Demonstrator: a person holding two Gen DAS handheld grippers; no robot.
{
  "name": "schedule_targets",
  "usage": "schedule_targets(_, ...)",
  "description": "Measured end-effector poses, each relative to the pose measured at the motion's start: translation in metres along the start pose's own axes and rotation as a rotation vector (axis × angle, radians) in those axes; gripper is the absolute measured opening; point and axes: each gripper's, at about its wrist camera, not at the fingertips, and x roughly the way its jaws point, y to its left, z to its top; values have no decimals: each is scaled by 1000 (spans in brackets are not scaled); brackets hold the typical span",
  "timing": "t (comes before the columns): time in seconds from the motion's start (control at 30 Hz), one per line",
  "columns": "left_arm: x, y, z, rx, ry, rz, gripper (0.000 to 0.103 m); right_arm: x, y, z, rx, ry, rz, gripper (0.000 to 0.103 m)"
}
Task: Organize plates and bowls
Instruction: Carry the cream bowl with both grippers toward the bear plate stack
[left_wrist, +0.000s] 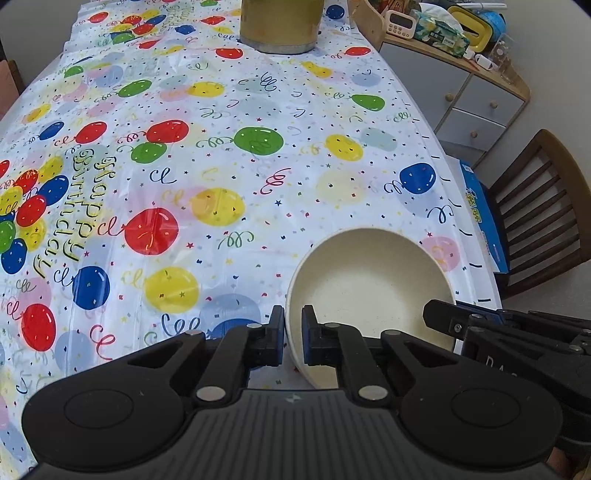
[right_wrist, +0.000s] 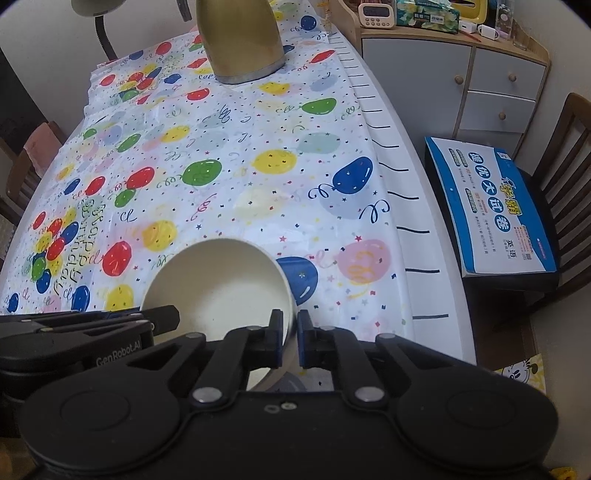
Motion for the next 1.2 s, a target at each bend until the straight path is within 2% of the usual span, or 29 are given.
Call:
schedule_targets(0.57, -70, 10, -35, 42, -22, -56, 9, -57, 16, -24, 11, -37, 2, 5)
schedule_targets(1.2, -156, 41, -117, 108, -7, -83, 9, -136, 65, -100, 27, -69, -20, 5)
